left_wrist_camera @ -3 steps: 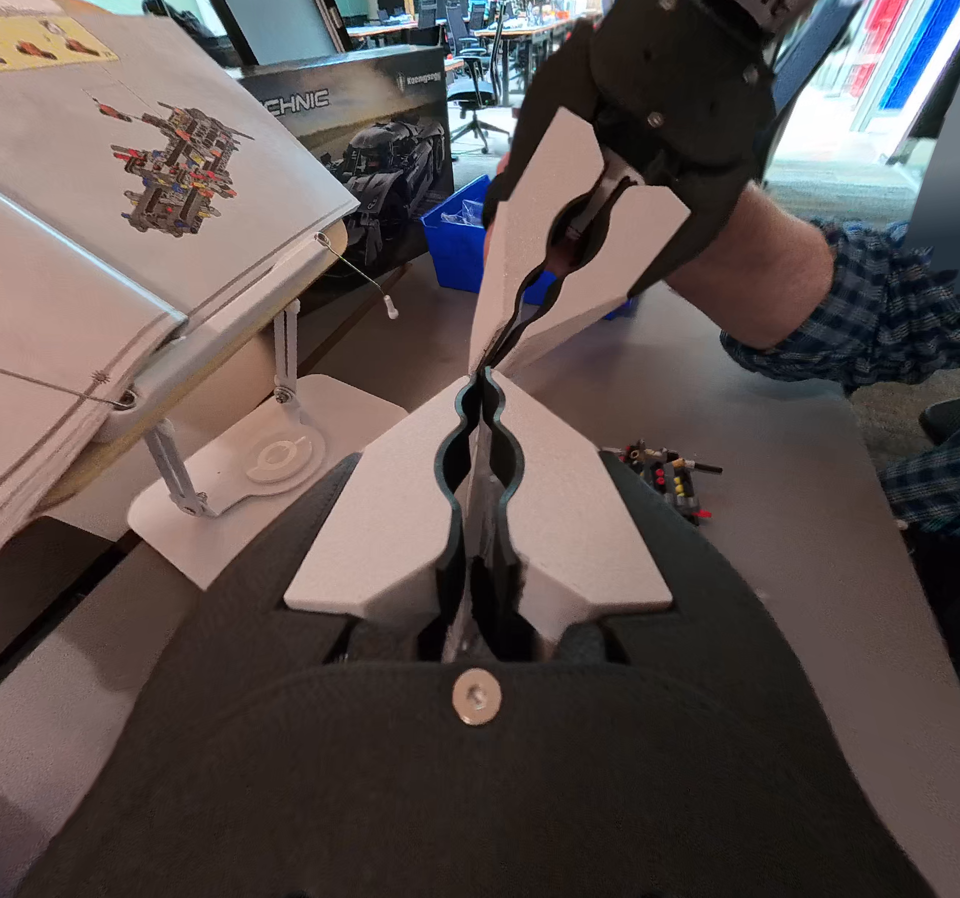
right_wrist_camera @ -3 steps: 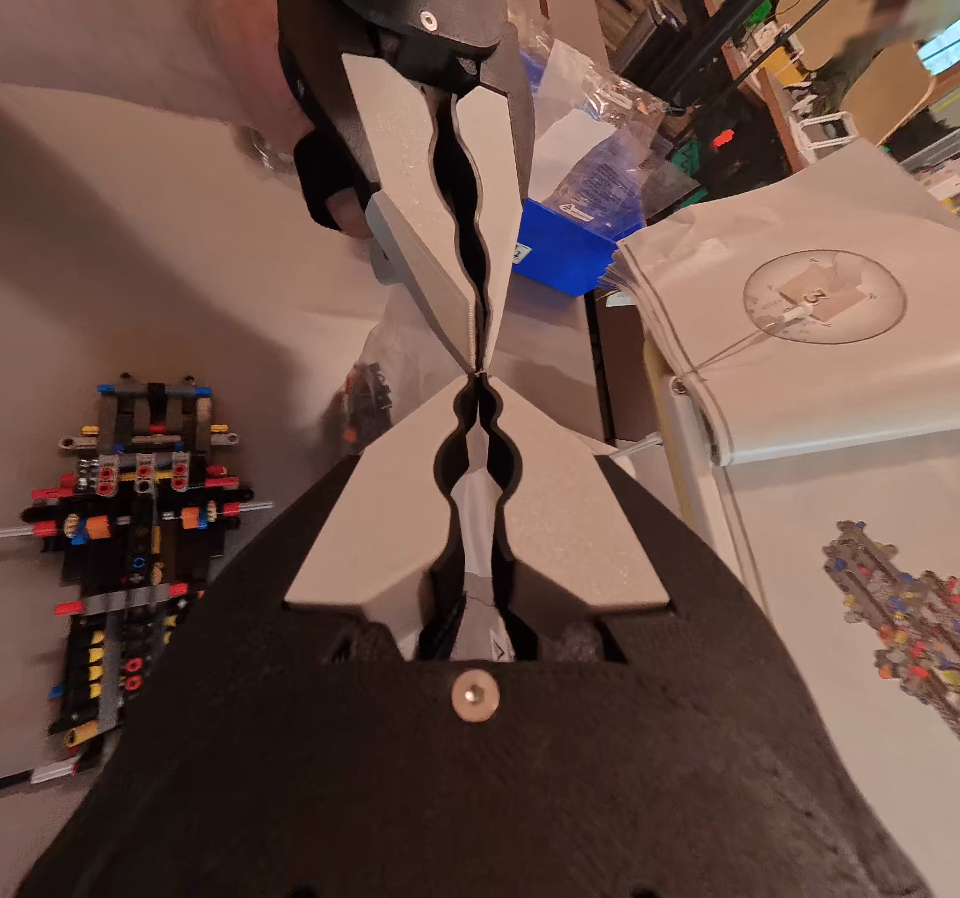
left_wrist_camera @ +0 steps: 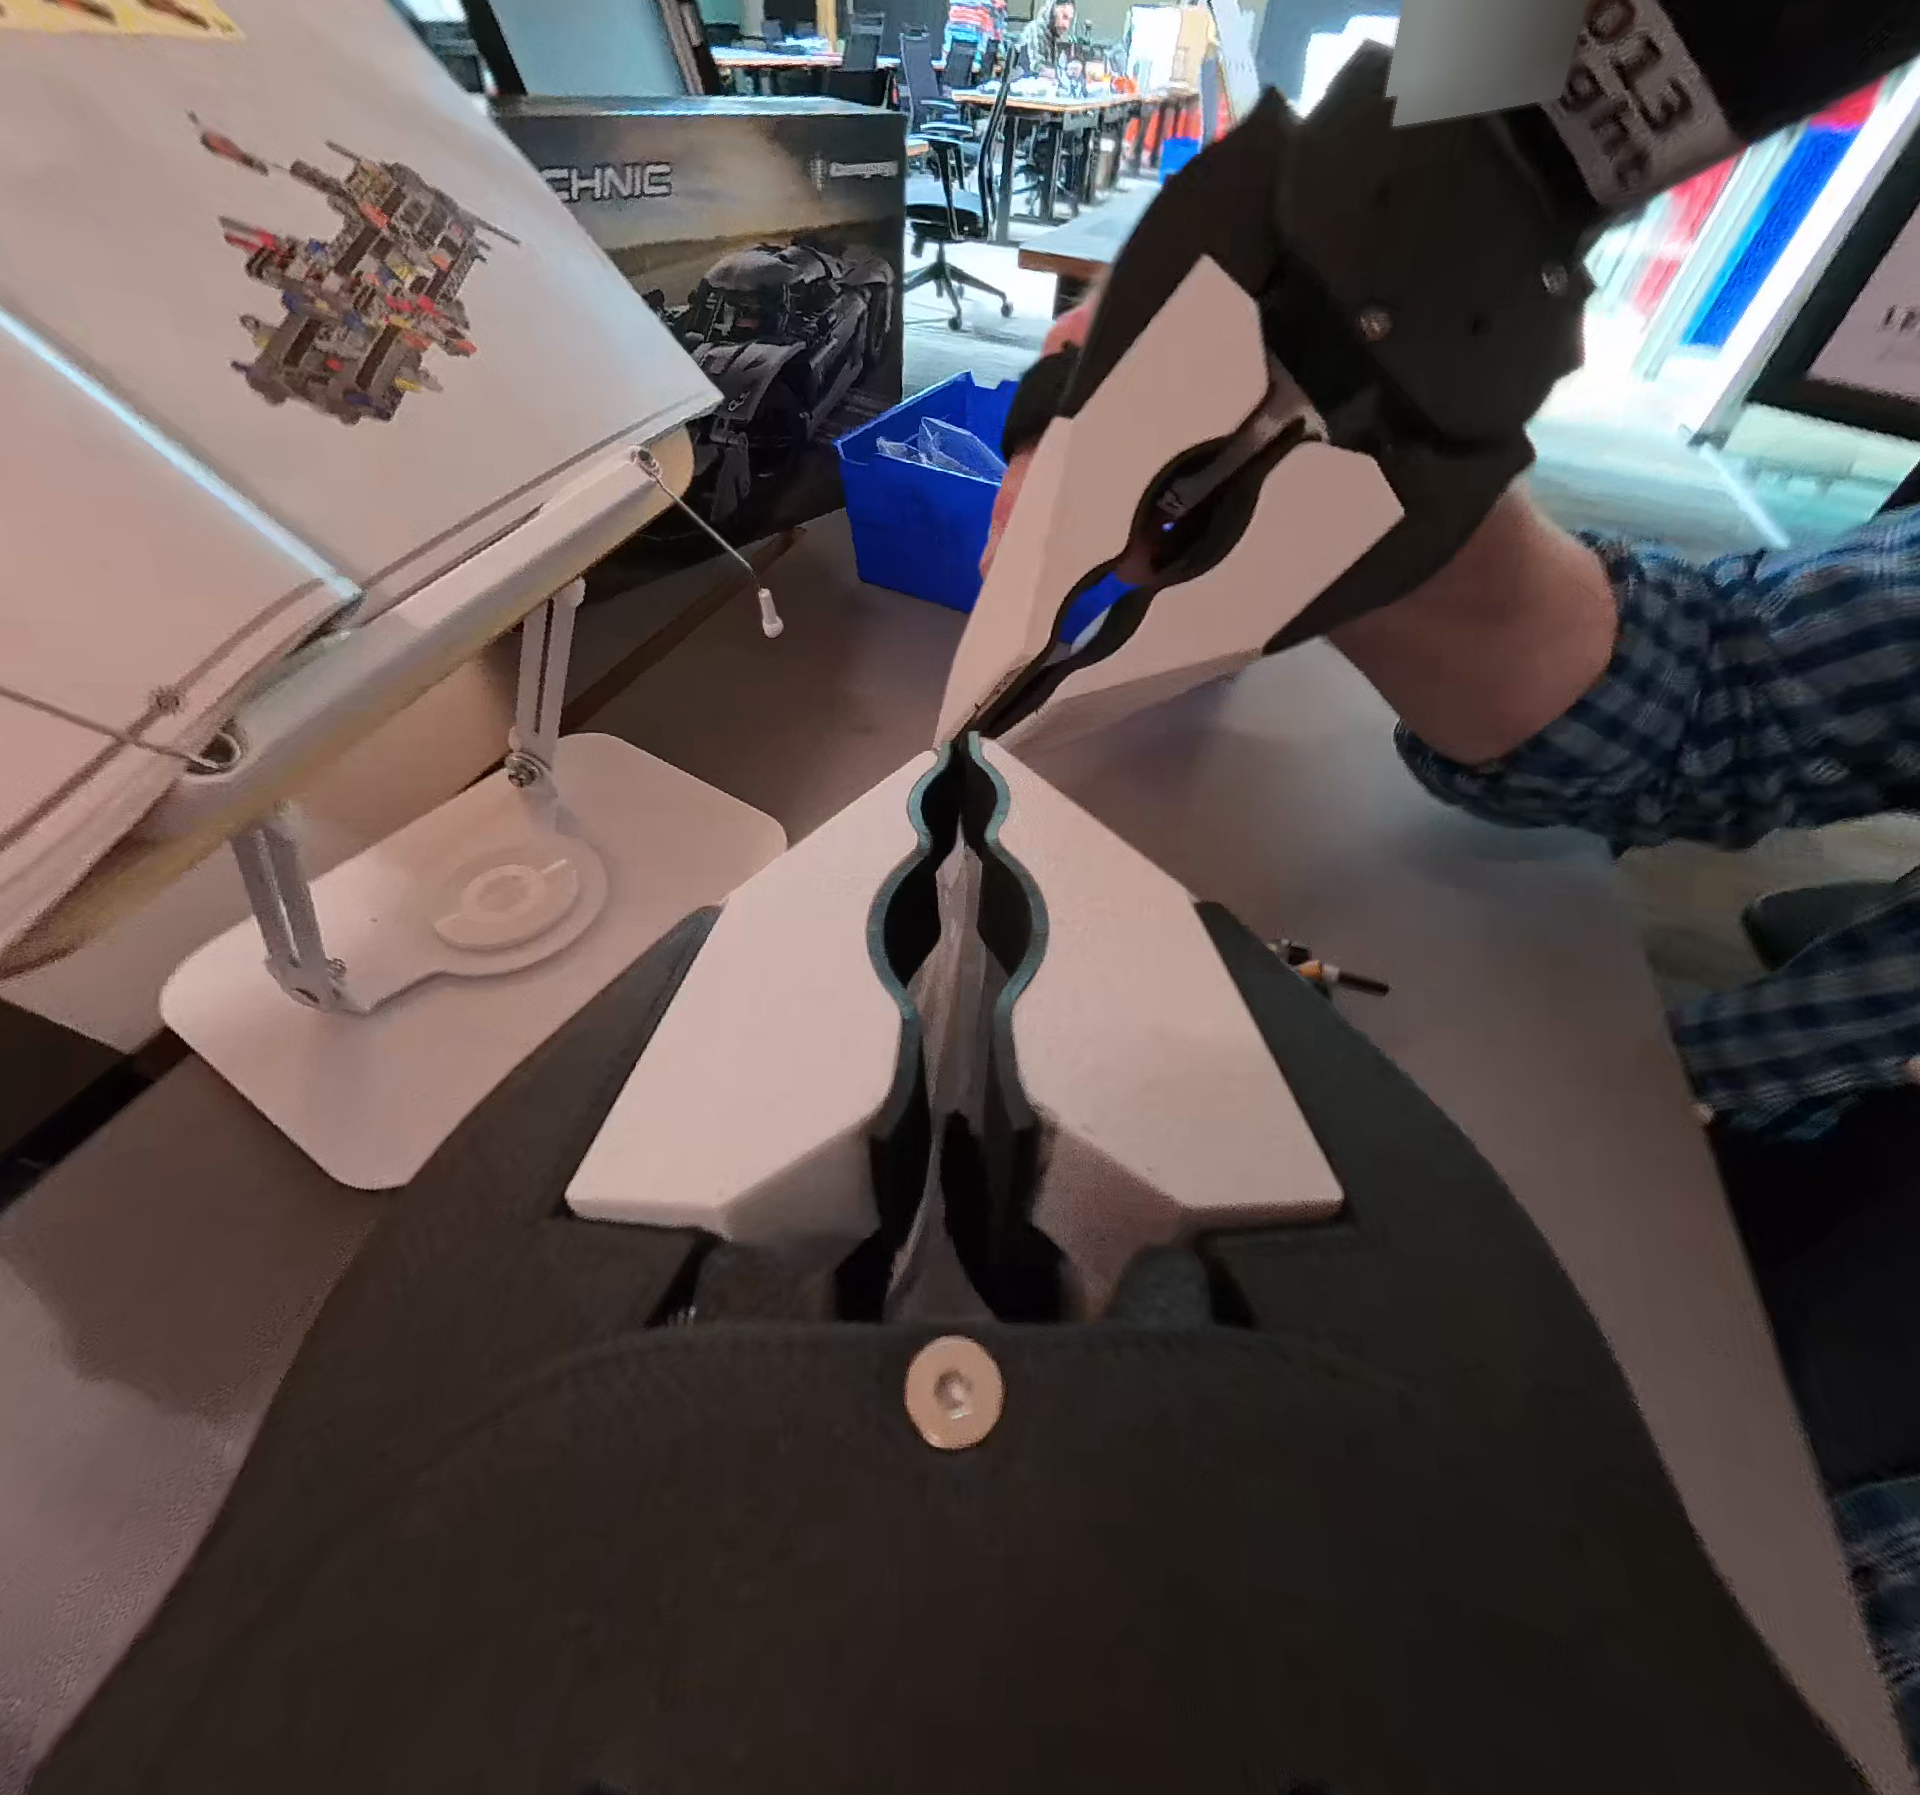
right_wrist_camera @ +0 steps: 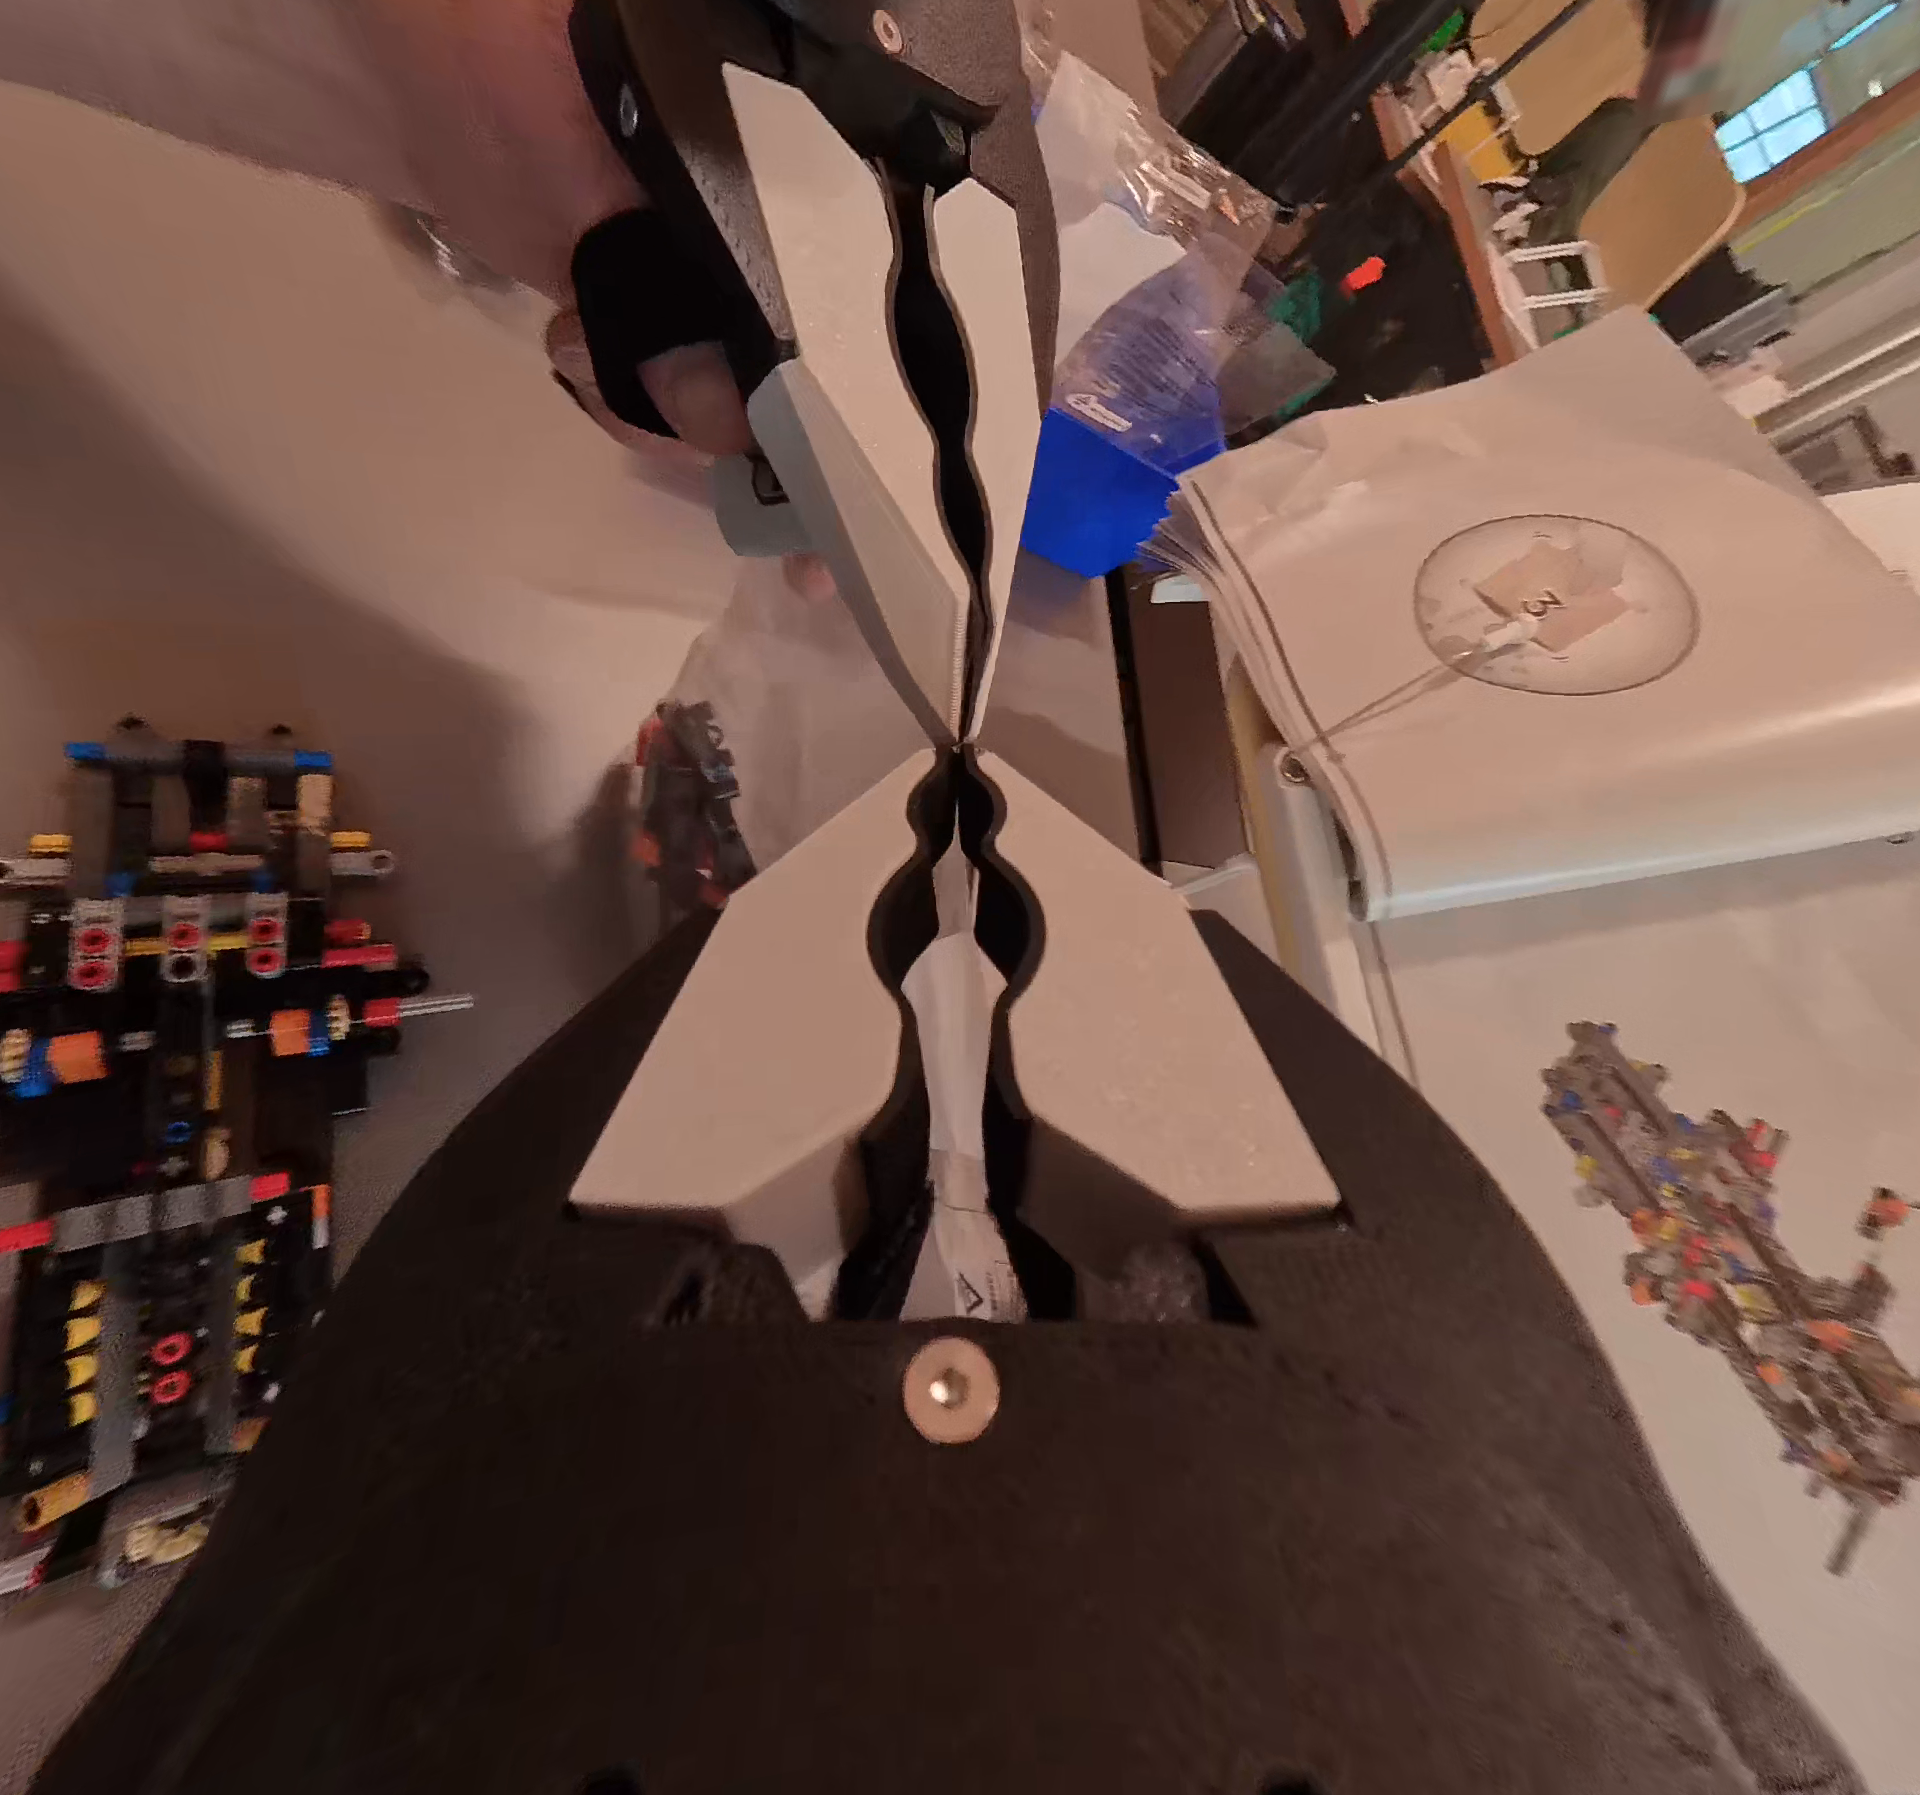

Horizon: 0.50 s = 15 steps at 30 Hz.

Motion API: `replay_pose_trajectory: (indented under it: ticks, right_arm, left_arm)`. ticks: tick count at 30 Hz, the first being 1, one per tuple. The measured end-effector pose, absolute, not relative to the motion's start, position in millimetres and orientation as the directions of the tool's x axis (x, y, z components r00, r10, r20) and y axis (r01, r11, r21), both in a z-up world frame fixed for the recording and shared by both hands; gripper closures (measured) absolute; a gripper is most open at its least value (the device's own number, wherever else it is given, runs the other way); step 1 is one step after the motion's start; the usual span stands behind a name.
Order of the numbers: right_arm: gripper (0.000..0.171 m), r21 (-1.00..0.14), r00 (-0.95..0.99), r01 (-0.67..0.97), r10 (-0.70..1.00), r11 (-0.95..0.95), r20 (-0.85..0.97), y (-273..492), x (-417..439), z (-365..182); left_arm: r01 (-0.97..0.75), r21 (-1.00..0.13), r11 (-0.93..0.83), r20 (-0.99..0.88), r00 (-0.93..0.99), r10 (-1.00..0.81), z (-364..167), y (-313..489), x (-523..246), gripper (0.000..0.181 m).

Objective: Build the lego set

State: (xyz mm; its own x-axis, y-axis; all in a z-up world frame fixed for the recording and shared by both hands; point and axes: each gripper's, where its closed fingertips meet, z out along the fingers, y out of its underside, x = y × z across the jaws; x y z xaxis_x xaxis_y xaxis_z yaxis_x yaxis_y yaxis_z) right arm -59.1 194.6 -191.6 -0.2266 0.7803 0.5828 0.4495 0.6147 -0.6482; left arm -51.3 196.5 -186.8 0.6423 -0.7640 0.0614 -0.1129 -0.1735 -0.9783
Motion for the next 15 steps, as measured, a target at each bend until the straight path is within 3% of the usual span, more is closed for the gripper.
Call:
replay_pose_trajectory:
  ticks: [7,15]
  right_arm:
    - [0.171,-0.507,-0.154,0.535,0.668,0.676,0.728,226,-74,-208]
    - [0.171,-0.403,-0.164,0.622,0.615,0.672,0.771,254,-95,-279]
  left_arm:
    - [0.067,-0.937,-0.342,0.278,0.735,-0.618,-205,229,-69,0.181]
    - [0.245,-0.845,-0.475,0.455,0.796,-0.398,-278,257,-91,0.181]
